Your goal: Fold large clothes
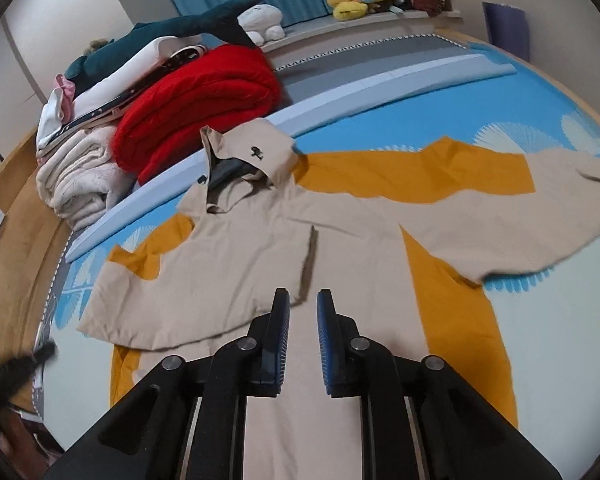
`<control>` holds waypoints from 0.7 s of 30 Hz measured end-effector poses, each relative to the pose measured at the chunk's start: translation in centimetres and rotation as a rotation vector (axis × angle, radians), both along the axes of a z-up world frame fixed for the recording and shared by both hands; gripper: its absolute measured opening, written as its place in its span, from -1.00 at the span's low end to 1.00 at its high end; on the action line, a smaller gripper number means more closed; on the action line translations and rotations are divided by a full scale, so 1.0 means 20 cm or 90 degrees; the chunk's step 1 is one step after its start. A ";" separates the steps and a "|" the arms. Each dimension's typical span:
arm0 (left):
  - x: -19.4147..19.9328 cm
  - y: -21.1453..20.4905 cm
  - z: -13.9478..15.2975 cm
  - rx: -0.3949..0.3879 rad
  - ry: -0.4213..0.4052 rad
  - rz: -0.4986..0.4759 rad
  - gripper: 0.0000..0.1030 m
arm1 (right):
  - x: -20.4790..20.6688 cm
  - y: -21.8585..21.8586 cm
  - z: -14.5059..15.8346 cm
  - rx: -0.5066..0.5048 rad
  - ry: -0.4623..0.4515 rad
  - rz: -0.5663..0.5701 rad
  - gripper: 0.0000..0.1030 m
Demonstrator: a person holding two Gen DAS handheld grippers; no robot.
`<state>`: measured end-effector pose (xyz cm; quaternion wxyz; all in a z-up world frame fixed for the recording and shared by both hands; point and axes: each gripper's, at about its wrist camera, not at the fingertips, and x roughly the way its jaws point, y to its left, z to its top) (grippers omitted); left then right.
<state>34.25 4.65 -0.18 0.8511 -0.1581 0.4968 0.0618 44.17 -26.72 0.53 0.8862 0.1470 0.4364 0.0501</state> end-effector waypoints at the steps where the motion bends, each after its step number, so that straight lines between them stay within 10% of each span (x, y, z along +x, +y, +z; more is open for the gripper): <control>1: 0.05 -0.02 -0.06 0.003 0.029 -0.006 -0.63 | 0.02 0.02 -0.01 0.000 -0.002 0.003 -0.71; 5: 0.21 -0.11 -0.19 0.009 0.072 -0.034 -0.62 | 0.15 0.13 -0.13 0.009 0.023 0.028 -0.55; 7: 0.23 -0.16 -0.20 0.034 0.069 -0.056 -0.60 | 0.23 0.18 -0.23 0.012 0.046 0.041 -0.13; 17: 0.27 -0.26 -0.23 -0.002 0.097 -0.134 -0.56 | 0.48 0.22 -0.74 0.055 0.188 -0.010 -0.09; 21: 0.28 -0.24 -0.23 -0.006 0.095 -0.120 -0.56 | 0.52 0.21 -0.75 0.089 0.167 -0.015 -0.77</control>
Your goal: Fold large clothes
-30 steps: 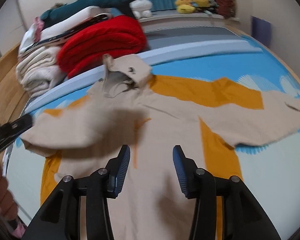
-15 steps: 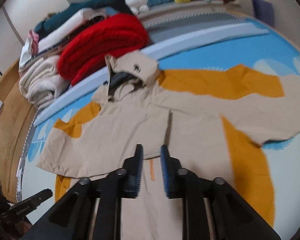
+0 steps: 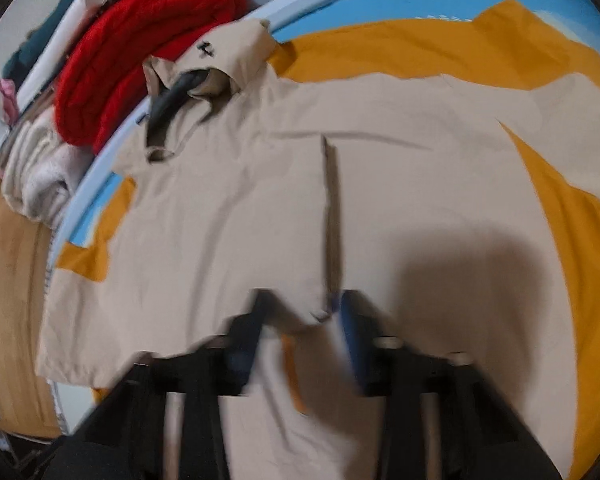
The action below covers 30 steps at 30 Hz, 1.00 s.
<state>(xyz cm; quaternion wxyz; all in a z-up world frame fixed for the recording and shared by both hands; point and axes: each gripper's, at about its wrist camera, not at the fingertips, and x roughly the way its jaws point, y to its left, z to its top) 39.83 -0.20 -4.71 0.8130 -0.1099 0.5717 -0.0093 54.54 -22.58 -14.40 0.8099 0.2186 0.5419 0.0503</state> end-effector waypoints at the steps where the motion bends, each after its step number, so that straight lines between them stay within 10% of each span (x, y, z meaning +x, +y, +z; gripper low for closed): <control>1: 0.00 0.00 0.00 0.000 0.001 0.004 -0.56 | 0.00 0.00 0.02 0.001 -0.014 0.004 -0.83; 9: 0.00 0.03 -0.04 0.002 0.004 0.026 -0.56 | -0.12 -0.17 0.62 -0.051 -0.263 -0.049 -0.88; 17: 0.02 0.10 -0.10 -0.005 0.023 0.048 -0.56 | -0.08 -0.58 0.38 -0.195 -0.121 -0.205 -0.72; 22: 0.03 0.13 -0.13 -0.003 0.028 0.051 -0.56 | -0.03 -0.57 0.31 -0.104 -0.142 -0.145 -0.23; 27: 0.05 0.16 -0.17 -0.004 0.041 0.059 -0.56 | 0.04 -0.58 0.03 -0.131 -0.008 -0.124 -0.23; 30: 0.06 0.13 -0.16 -0.001 0.034 0.051 -0.56 | 0.03 -0.57 0.05 -0.148 -0.026 -0.115 -0.22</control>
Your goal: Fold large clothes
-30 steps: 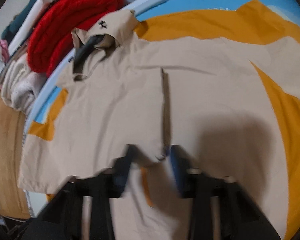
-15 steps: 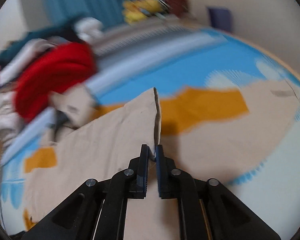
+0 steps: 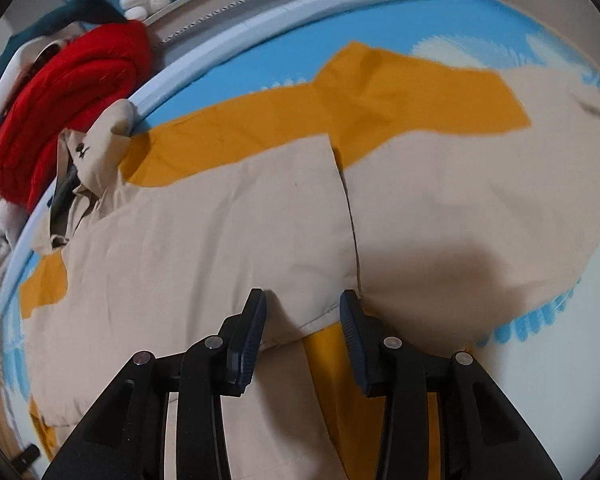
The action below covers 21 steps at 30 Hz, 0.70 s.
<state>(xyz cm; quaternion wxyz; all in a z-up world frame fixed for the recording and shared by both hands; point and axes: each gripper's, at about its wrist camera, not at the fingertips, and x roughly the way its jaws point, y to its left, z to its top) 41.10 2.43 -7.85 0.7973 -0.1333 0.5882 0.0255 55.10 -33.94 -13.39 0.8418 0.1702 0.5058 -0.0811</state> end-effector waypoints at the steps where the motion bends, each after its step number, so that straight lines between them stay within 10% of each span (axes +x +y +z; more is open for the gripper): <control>1: 0.00 -0.01 0.01 0.005 -0.004 -0.004 -0.56 | -0.01 0.01 0.05 -0.008 -0.025 0.010 -0.22; 18: -0.05 -0.20 0.13 0.064 -0.047 -0.045 -0.56 | -0.26 -0.33 0.65 -0.064 -0.180 0.027 -0.23; 21: -0.06 -0.24 0.13 0.062 -0.046 -0.053 -0.55 | -0.32 -0.52 0.65 -0.041 -0.182 -0.007 -0.52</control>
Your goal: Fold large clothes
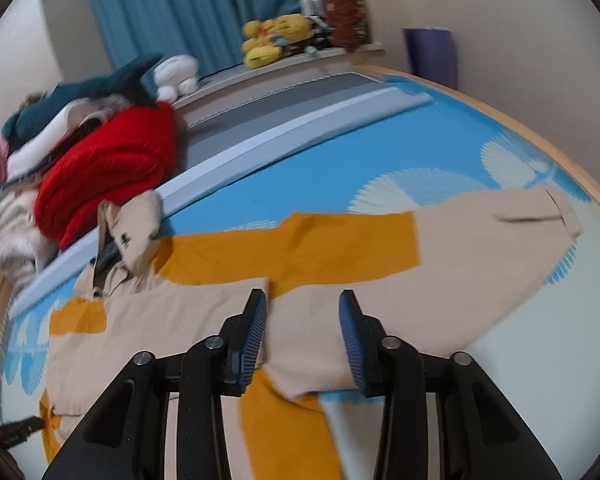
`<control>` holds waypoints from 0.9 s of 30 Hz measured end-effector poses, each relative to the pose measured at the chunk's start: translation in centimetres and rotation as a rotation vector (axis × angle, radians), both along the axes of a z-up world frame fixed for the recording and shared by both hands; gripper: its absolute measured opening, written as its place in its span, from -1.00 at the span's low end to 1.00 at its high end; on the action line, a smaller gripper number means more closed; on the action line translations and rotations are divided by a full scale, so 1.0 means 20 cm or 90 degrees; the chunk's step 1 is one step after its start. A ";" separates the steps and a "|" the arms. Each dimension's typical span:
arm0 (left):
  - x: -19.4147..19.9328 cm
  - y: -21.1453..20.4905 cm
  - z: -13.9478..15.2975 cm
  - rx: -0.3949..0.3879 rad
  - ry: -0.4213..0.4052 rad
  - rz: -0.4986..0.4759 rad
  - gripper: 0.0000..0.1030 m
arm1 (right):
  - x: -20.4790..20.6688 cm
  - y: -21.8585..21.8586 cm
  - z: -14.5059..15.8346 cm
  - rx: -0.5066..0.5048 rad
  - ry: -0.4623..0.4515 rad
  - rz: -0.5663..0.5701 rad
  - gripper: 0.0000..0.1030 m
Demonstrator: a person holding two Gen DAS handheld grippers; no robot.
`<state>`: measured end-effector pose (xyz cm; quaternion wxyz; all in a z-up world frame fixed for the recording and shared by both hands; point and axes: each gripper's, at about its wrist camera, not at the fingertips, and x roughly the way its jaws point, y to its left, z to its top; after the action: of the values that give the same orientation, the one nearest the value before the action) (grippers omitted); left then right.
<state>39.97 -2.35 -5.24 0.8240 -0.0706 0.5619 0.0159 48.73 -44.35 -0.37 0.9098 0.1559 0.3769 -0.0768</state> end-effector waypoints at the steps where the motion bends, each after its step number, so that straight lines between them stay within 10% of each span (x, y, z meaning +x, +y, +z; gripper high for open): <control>1: 0.00 -0.01 0.00 -0.001 0.001 -0.003 -0.56 | -0.02 -0.06 -0.01 0.010 -0.001 -0.009 -0.75; 13: 0.04 -0.14 -0.07 0.014 0.015 -0.027 -0.56 | -0.30 -1.10 -0.17 0.163 -0.039 -0.262 -0.69; 27: 0.08 -0.27 -0.15 0.023 0.034 -0.073 -0.55 | -0.20 -1.56 -0.58 0.229 -0.006 -0.331 -0.26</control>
<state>41.60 -7.83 -8.31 0.8094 -0.0228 0.5865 -0.0195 44.78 -75.54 -12.01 0.8193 0.4058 0.3278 -0.2381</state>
